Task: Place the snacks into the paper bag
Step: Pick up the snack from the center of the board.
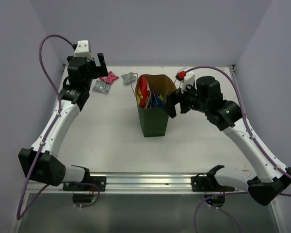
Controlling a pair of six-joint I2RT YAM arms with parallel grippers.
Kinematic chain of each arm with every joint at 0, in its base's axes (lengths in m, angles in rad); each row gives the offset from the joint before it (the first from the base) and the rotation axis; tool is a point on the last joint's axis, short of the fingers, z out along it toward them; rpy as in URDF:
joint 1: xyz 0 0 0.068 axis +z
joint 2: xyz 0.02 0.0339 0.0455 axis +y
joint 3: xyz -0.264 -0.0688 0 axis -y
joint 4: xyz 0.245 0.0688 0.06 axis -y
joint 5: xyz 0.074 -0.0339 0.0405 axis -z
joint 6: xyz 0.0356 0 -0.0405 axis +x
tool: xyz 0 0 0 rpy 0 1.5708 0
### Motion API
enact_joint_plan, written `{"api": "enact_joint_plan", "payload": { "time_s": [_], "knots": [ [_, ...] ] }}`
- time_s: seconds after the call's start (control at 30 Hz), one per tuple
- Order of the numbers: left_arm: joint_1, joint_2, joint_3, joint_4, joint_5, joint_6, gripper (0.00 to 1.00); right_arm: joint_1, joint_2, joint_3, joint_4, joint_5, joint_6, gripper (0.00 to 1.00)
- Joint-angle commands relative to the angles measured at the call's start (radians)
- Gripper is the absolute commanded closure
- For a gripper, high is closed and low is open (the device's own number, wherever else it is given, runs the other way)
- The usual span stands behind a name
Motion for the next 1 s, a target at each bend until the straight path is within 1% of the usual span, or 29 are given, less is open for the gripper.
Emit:
{"api": "enact_joint_plan", "payload": {
  "time_s": [0.0, 0.17, 0.3, 0.47, 0.63, 0.77, 0.8, 0.97],
  "knots": [
    [0.062, -0.048, -0.042, 0.009, 0.019, -0.085, 0.00, -0.001, -0.021, -0.003, 0.023, -0.023, 0.003, 0.01],
    [0.186, -0.007, -0.088, -0.006, 0.098, -0.147, 0.00, -0.001, -0.020, 0.000, 0.026, -0.031, 0.006, 0.01],
    [0.260, 0.056, -0.121, -0.004, 0.137, -0.192, 0.00, 0.000, -0.023, -0.004, 0.031, -0.030, 0.006, 0.01],
    [0.315, 0.153, -0.120, -0.009, 0.146, -0.229, 0.00, -0.001, -0.020, -0.009, 0.031, -0.028, 0.008, 0.01],
    [0.343, 0.278, -0.085, 0.018, 0.163, -0.255, 0.00, 0.000, -0.015, -0.010, 0.032, -0.020, 0.006, 0.01],
    [0.351, 0.375, -0.036, 0.060, 0.223, -0.231, 0.01, -0.001, -0.011, -0.010, 0.032, -0.016, 0.006, 0.01],
    [0.354, 0.419, -0.005, 0.063, 0.227, -0.223, 0.01, 0.000, -0.011, -0.009, 0.032, -0.017, 0.006, 0.02],
    [0.383, 0.544, 0.096, 0.098, 0.367, -0.195, 0.03, -0.001, -0.001, -0.006, 0.032, -0.022, 0.011, 0.02]
  ]
}}
